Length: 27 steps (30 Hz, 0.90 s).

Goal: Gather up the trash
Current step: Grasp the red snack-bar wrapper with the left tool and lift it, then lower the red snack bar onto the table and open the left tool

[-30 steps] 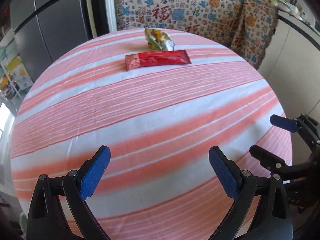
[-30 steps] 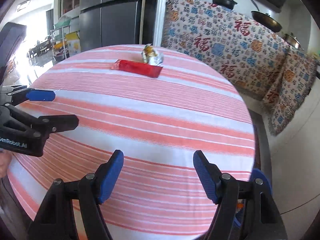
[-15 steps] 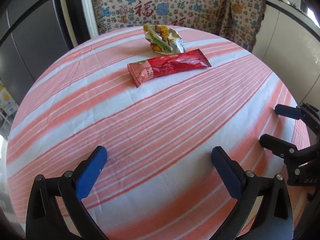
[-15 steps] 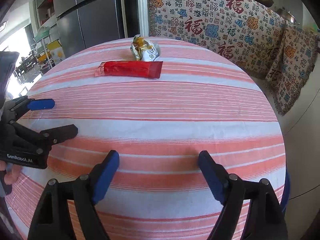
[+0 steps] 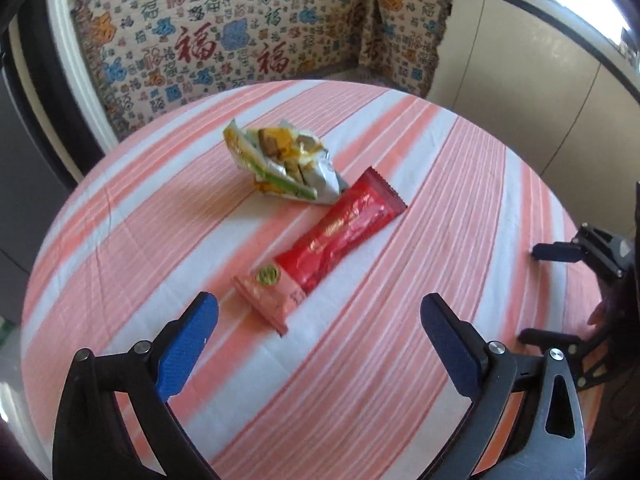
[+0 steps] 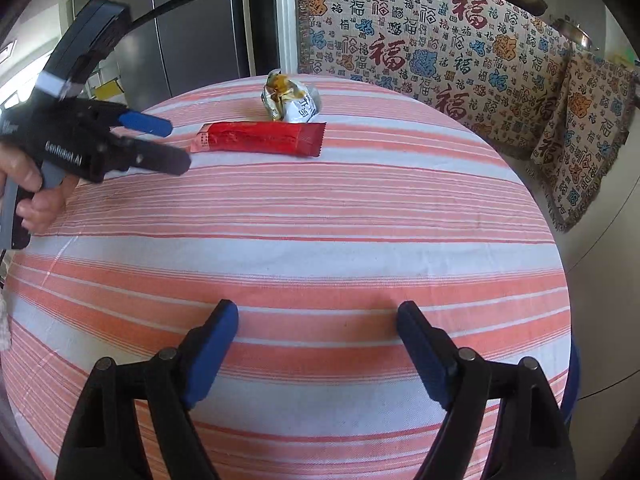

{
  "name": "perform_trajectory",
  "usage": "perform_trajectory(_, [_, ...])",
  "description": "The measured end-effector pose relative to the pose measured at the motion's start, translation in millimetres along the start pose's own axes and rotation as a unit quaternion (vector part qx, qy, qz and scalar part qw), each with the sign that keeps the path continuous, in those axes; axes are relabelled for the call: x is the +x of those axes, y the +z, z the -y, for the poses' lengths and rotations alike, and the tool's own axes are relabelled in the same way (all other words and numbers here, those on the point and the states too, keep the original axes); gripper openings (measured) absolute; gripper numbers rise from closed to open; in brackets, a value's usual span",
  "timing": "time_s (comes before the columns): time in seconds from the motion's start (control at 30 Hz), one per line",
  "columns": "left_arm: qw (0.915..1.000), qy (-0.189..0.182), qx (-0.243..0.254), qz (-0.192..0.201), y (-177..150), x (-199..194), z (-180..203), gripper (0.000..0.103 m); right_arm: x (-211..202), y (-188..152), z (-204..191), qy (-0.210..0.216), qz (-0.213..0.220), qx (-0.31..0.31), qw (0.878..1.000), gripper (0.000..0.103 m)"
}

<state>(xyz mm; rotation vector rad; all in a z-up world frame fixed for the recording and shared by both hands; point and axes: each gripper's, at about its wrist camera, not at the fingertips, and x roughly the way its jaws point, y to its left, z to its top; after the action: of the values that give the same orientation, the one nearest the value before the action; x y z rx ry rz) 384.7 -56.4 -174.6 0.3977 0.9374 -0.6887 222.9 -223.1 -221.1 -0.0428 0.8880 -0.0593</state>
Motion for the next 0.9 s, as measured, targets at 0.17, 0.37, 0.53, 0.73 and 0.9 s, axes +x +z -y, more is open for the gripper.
perform_trajectory(0.17, [0.9959, 0.021, 0.084, -0.025, 22, 28, 24, 0.099, 0, 1, 1, 0.001, -0.001, 0.0, 1.0, 0.084])
perform_trajectory(0.37, [0.9951, 0.028, 0.086, -0.04, 26, 40, 32, 0.047, -1, 1, 1, 0.001, -0.001, 0.0, 1.0, 0.084])
perform_trajectory(0.53, [0.9992, 0.031, -0.014, -0.023, 3, 11, 29, 0.03, -1, 1, 0, 0.001, -0.002, 0.0, 1.0, 0.084])
perform_trajectory(0.73, [0.97, 0.031, -0.241, -0.004, -61, -51, 31, 0.029, -2, 1, 0, 0.001, -0.002, 0.0, 1.0, 0.084])
perform_trajectory(0.9, [0.942, 0.05, -0.331, 0.025, -96, -85, 29, 0.033, -2, 1, -1, 0.001, -0.002, -0.001, 1.0, 0.084])
